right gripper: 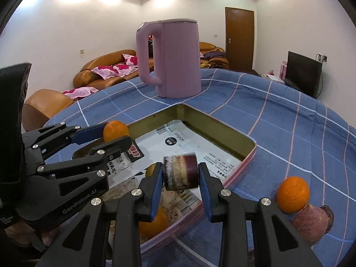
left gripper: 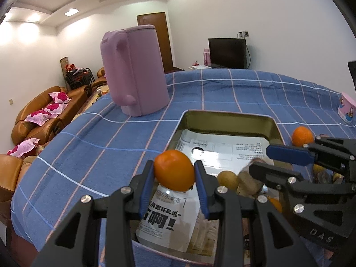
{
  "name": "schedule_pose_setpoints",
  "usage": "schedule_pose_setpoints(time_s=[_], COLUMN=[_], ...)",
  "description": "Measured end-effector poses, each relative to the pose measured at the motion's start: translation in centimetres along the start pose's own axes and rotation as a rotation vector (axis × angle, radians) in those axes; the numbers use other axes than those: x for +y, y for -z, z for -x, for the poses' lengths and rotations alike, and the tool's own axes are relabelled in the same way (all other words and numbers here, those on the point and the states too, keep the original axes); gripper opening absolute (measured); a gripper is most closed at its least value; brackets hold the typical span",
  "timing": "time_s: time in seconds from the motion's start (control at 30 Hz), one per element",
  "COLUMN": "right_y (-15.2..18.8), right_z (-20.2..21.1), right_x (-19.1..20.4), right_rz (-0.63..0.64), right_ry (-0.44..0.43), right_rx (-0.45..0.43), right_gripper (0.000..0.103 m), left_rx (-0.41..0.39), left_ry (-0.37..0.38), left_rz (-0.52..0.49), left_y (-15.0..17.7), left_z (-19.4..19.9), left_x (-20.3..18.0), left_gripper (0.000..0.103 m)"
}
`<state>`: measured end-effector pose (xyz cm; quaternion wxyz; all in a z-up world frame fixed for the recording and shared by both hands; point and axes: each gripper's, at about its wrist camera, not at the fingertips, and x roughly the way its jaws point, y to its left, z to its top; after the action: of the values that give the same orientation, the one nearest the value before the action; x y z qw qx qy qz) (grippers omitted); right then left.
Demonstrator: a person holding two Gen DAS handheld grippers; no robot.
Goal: Organize fruits
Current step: 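Lower and release the orange with the left gripper while the right gripper releases the can into the tin, then grasp the small printed packet with the right gripper while the left gripper moves toward the dark brown fruit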
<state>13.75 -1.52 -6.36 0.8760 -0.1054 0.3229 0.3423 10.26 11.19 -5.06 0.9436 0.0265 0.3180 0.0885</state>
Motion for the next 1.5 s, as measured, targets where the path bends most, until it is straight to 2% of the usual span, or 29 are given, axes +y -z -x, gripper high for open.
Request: schedule_pose_setpoints(time_s=[0.37, 0.67, 0.77, 0.9, 0.93, 1.0, 1.27, 1.5], right_y=[0.1, 0.7, 0.9, 1.4, 1.6, 2.0, 3.5, 6.0], right_z=[0.6, 2.8, 3.5, 4.2, 4.5, 5.2, 7.3, 9.9], right_x=[0.2, -0.1, -0.3, -0.8, -0.9, -1.3, -3.4, -6.9], right_rz=[-0.003, -0.016, -0.026, -0.041, -0.043, -0.048, -0.085, -0.142], right_ry=[-0.004, 0.006, 0.016, 0.031, 0.034, 0.044, 0.093, 0.183], right_rx=[-0.019, -0.071, -0.080, -0.086, -0.090, -0.100, -0.115, -0.108], right_gripper=[0.033, 0.034, 0.036, 0.039, 0.045, 0.048, 0.048, 0.048], left_rx=[0.017, 0.011, 0.010, -0.004, -0.009, -0.007, -0.004, -0.040], left_ry=[0.011, 0.010, 0.013, -0.006, -0.006, -0.002, 0.006, 0.053], left_rz=[0.002, 0.007, 0.007, 0.006, 0.008, 0.018, 0.028, 0.043], left_y=[0.0, 0.1, 0.1, 0.3, 0.3, 0.3, 0.4, 0.2], left_z=[-0.3, -0.1, 0.0, 0.4, 0.6, 0.6, 0.7, 2.2], left_x=[-0.1, -0.1, -0.3, -0.5, -0.5, -0.4, -0.4, -1.3], left_gripper=[0.040, 0.042, 0.048, 0.069, 0.069, 0.069, 0.069, 0.072])
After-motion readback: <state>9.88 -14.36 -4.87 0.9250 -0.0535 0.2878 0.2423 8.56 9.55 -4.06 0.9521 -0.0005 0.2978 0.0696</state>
